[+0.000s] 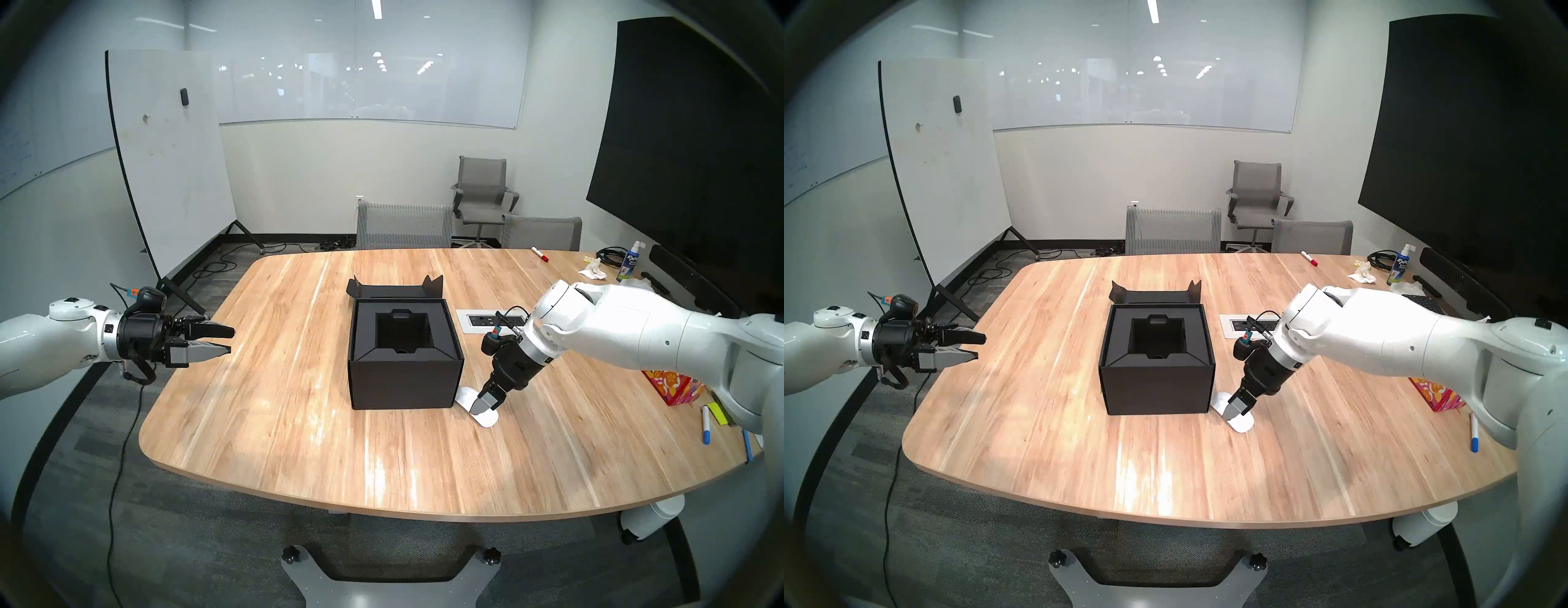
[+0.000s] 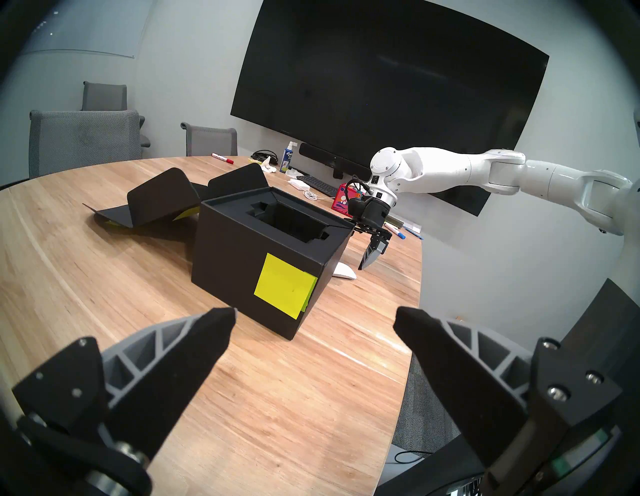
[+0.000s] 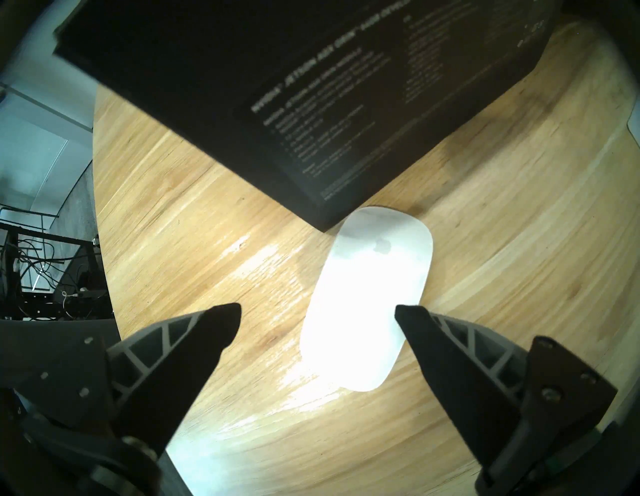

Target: Open the box and place the mouse inside

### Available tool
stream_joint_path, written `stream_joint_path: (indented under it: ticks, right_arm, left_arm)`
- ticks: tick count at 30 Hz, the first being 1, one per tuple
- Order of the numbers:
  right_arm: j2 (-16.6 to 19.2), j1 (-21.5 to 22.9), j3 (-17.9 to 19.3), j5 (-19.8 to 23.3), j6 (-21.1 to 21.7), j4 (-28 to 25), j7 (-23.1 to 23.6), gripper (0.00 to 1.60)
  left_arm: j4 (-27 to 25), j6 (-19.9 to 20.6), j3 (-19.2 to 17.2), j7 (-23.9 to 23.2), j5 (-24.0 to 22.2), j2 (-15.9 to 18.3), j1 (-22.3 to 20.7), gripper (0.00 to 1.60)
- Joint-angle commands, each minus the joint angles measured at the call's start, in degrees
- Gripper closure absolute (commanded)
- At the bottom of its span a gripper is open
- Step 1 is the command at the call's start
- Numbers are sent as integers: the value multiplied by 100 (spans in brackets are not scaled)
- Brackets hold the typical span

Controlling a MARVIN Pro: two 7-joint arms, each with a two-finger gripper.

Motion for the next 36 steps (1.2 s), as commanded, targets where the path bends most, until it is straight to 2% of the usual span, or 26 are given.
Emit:
stream_joint_path:
  ticks: [1,19,36]
  right_arm:
    - [8,91,51,-13,-9,20,-12,0]
    - [9,91,51,-12,-10,20,-12,0]
    - [-308,272,-155,-397,521,132,177,0]
  left_arm:
    - [-14,6,-65,1,-48,-14,-65,0]
    - [-14,6,-65,1,-48,-14,-65,0]
    - [-14,5,-64,0,-47,-14,-65,0]
